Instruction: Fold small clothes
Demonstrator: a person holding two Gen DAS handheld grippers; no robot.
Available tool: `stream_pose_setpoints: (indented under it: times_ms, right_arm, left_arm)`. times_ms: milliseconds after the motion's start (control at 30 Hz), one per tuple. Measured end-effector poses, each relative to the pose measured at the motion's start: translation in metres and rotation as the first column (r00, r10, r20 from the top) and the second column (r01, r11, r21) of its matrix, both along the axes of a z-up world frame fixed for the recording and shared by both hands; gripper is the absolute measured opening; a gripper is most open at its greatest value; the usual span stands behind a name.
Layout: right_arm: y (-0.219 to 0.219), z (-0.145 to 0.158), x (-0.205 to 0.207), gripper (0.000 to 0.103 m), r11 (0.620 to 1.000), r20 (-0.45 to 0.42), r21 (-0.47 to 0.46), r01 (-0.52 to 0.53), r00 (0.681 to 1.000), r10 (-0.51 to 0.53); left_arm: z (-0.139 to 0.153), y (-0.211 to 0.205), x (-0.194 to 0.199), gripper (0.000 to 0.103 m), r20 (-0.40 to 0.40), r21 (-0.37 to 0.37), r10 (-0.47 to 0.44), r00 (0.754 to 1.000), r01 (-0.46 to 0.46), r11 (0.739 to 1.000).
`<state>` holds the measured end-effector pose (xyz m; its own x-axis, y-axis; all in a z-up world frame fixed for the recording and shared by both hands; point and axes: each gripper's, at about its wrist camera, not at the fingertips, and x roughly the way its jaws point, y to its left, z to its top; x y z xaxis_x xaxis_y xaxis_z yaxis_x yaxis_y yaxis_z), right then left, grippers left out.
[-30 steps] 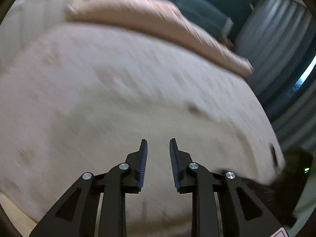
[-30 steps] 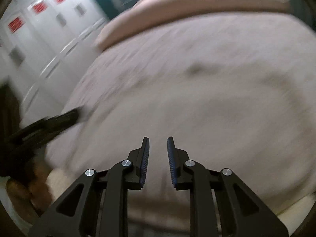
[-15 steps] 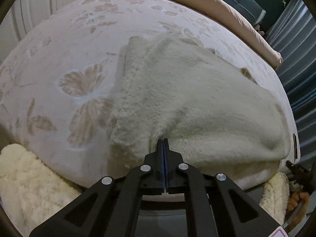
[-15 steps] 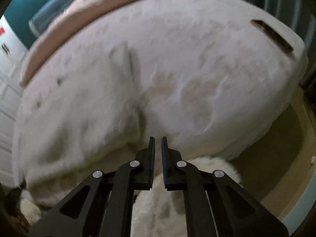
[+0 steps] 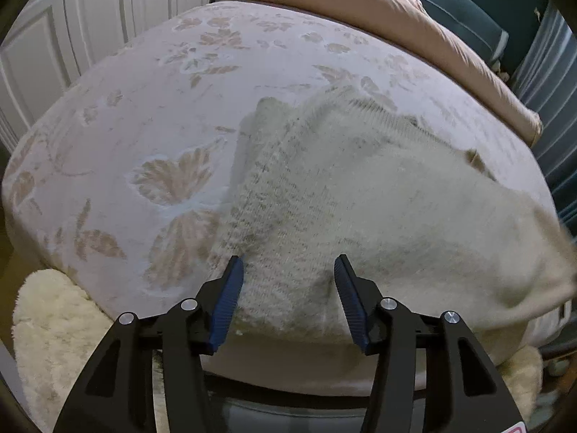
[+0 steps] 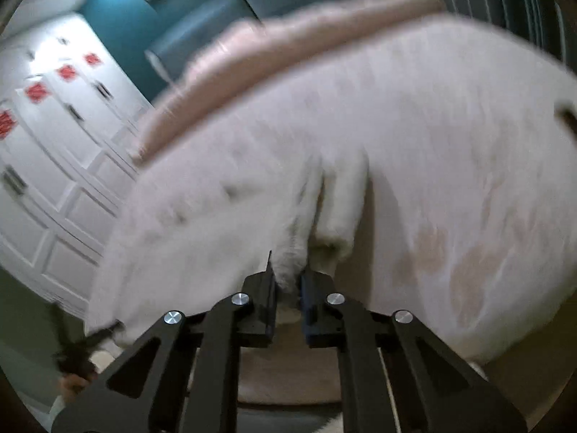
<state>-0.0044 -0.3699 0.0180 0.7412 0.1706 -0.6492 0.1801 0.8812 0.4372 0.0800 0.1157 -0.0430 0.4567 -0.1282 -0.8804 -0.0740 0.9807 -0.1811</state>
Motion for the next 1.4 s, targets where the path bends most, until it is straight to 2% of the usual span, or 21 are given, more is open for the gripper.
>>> stream_pose_setpoints:
  times_ms: [67,100,167,233,433,500,533,567,667,800,900,967,1100,1133,1167,1200,1233,1300,1333,1367,1400]
  right_arm:
    - [-0.004,-0.011,0.007,0.009,0.997,-0.06,-0.078,0.015,0.998,-0.019]
    - [-0.007,-0.039,0.019,0.009,0.989,-0.178,-0.148,0.013,0.983,-0.04]
    - [-0.024,-0.095,0.029,0.009,0.993,-0.36,-0.115,0.018,0.931,-0.059]
    - [-0.024,-0.093,0.026,0.009,0.997,-0.334,-0.073,0.039,0.941,-0.061]
    - [-0.014,-0.054,0.015,0.019,0.987,-0.259,-0.137,0.083,0.959,-0.117]
    - [-0.006,-0.038,0.02,0.033,0.986,-0.21,-0.145,0.082,0.971,-0.112]
    - [-0.004,-0.036,0.024,0.051,0.986,-0.194,-0.146,0.075,0.976,-0.103]
    - [-0.001,-0.03,0.034,0.057,0.988,-0.169,-0.143,0.06,0.982,-0.084]
    - [-0.006,-0.033,0.065,0.063,0.992,-0.155,-0.124,0.031,0.987,-0.05]
    - [0.0,-0.056,0.121,0.064,0.996,-0.21,-0.086,0.031,0.977,-0.048]
    - [0.01,-0.068,0.151,0.064,0.994,-0.243,-0.105,0.011,0.969,-0.037]
    - [0.011,-0.076,0.168,0.065,0.996,-0.256,-0.088,0.004,0.966,-0.026]
    - [0.009,-0.086,0.187,0.065,0.998,-0.264,-0.067,0.006,0.964,-0.023]
    - [0.008,-0.086,0.191,0.058,0.998,-0.26,-0.06,0.008,0.965,-0.023]
    - [0.008,-0.086,0.192,0.021,0.998,-0.25,-0.056,0.007,0.968,-0.02]
    - [0.007,-0.082,0.193,0.006,0.999,-0.237,-0.046,0.0,0.971,-0.011]
    - [0.005,-0.073,0.19,0.006,1.0,-0.199,-0.021,0.008,0.98,-0.012]
    - [-0.004,-0.037,0.172,0.006,0.999,-0.051,0.023,0.044,0.998,-0.043]
    - [-0.007,-0.028,0.167,0.006,0.998,-0.019,0.008,0.061,0.998,-0.06]
    - [-0.01,-0.025,0.164,0.006,0.997,-0.002,-0.018,0.077,0.997,-0.077]
    - [-0.015,-0.036,0.17,0.006,0.993,-0.058,-0.079,0.089,0.994,-0.094]
  left_arm:
    - [-0.002,0.001,0.0,0.051,-0.006,0.005,0.005,1.0,-0.005,1.0]
    - [-0.004,0.002,0.0,0.051,-0.007,0.0,0.013,1.0,-0.013,1.0]
    - [-0.006,0.002,0.002,0.051,-0.01,-0.002,0.022,1.0,-0.022,1.0]
    - [-0.005,0.0,0.002,0.051,-0.01,0.011,0.016,1.0,-0.016,1.0]
    - [0.003,-0.001,0.0,0.051,0.006,0.005,0.015,1.0,-0.015,1.0]
    - [0.016,-0.002,0.001,0.051,0.034,-0.049,0.011,0.999,-0.009,0.999]
    - [0.024,-0.003,0.004,0.051,0.053,-0.063,0.011,0.999,-0.008,0.998]
    - [0.028,-0.005,0.007,0.051,0.063,-0.07,0.009,0.998,-0.005,0.998]
    - [0.035,-0.01,0.035,0.054,0.072,-0.102,0.002,0.997,0.005,0.995]
    - [0.024,-0.018,0.087,0.054,0.043,-0.14,0.019,0.999,-0.013,0.99]
    - [0.019,-0.024,0.118,0.054,0.063,-0.118,0.003,0.998,0.004,0.993]
    - [0.01,-0.023,0.14,0.054,0.045,-0.096,0.018,0.999,-0.013,0.995]
    - [-0.018,-0.008,0.175,0.052,-0.027,-0.174,0.068,0.997,-0.072,0.982]
    - [-0.019,-0.008,0.178,0.045,-0.03,-0.173,0.068,0.997,-0.072,0.982]
    - [-0.021,-0.01,0.18,0.036,-0.03,-0.162,0.054,0.998,-0.058,0.985]
    - [-0.019,-0.013,0.181,0.019,-0.017,-0.145,0.025,1.0,-0.028,0.989]
    - [-0.017,-0.016,0.18,0.01,-0.008,-0.124,0.012,1.0,-0.012,0.992]
    - [-0.009,-0.022,0.178,0.009,0.016,-0.067,-0.004,1.0,0.005,0.998]
    - [-0.007,-0.024,0.177,0.009,0.023,-0.043,-0.014,1.0,0.015,0.999]
    - [-0.006,-0.025,0.178,0.009,0.025,-0.028,-0.02,0.999,0.021,0.999]
    - [-0.008,-0.028,0.179,0.008,0.021,-0.014,-0.027,0.999,0.028,1.0]
